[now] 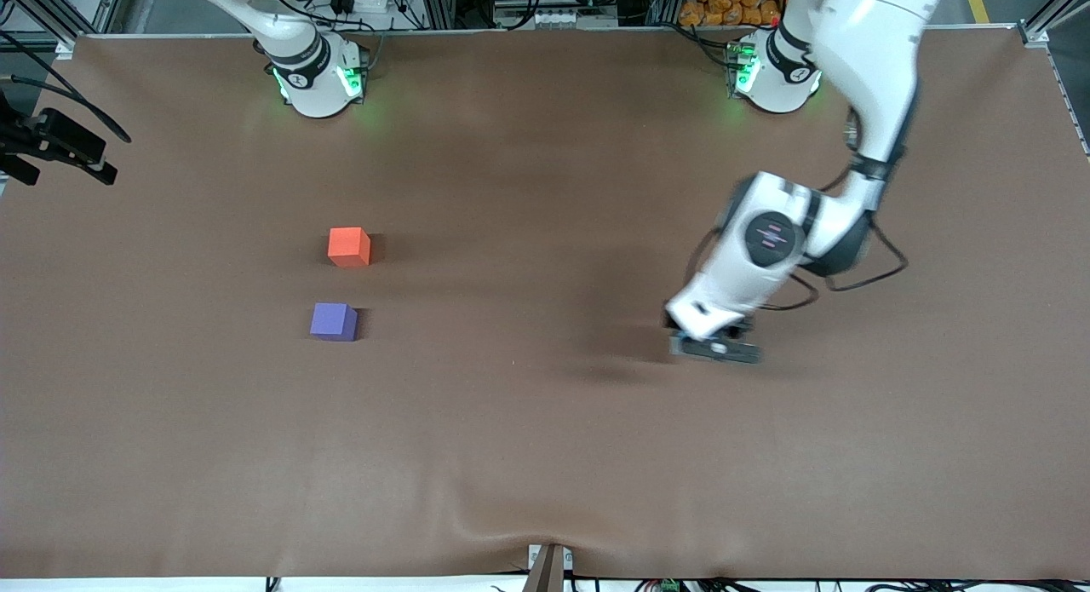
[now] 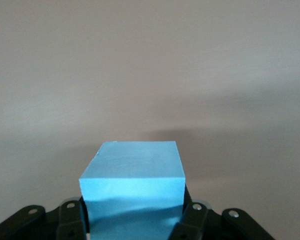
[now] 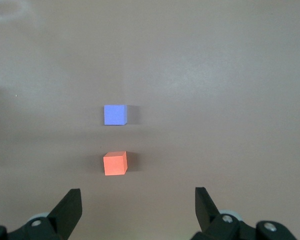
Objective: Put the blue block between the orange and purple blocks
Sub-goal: 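Close the left gripper on the light-blue block, then carry the blue block with the left gripper toward the right gripper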
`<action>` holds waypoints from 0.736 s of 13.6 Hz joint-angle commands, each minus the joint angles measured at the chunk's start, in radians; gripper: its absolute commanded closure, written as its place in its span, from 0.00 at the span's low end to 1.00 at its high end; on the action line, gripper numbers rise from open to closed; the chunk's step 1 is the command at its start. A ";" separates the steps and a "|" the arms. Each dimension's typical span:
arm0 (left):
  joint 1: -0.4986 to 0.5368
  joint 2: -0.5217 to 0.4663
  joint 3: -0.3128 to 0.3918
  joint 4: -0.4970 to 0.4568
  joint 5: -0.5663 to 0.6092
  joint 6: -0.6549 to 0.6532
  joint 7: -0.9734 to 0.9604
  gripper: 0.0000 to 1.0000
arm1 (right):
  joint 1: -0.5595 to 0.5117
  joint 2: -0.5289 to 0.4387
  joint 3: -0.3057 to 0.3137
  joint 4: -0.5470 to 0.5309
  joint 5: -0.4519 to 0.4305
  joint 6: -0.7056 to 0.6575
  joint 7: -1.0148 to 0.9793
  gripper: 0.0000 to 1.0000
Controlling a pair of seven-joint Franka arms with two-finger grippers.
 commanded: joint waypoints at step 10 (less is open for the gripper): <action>-0.452 0.435 0.055 0.545 0.006 0.064 -0.146 0.75 | 0.004 0.158 0.021 0.021 0.016 -0.050 -0.016 0.00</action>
